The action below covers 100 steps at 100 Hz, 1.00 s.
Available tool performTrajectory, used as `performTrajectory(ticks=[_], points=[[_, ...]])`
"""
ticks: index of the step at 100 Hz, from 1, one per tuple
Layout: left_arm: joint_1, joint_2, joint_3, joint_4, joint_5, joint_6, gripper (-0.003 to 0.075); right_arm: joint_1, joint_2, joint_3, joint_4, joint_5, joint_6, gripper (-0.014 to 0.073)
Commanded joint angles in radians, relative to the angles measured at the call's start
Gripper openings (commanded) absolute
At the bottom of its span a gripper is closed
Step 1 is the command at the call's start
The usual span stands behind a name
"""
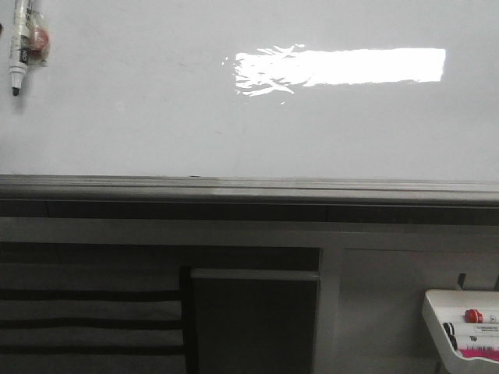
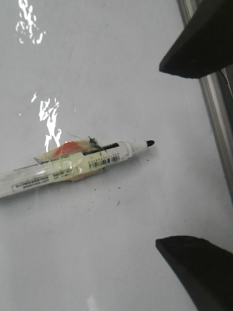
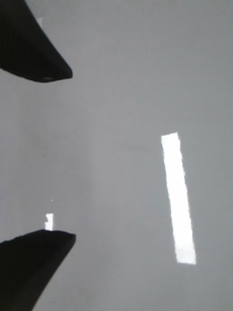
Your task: Write number 3 on whiteboard
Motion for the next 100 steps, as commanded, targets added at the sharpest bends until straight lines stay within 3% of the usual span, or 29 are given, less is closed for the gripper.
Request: performTrajectory(ticks=[1, 34, 71, 100], points=[[-0.008, 0.069, -0.072, -0.002, -0.088, -0.003, 0.0597, 0.002, 0.019, -0.036, -0.003, -0.087, -0.004, 0.0558], [-0.008, 0.270, -0.197, -0.037, -0.101, -0.003, 0.0571, 0.002, 0.019, -0.036, -0.003, -0.087, -0.004, 0.0558], [-0.008, 0.278, -0.204, -0.044, -0.140, -0.003, 0.0235, 0.002, 0.019, -0.036, -0.003, -0.087, -0.004, 0.0558], [-0.008, 0.278, -0.204, -0.063, -0.126, -0.003, 0.0057, 0.002, 0.019, -0.036, -0.003, -0.087, -0.004, 0.0558]])
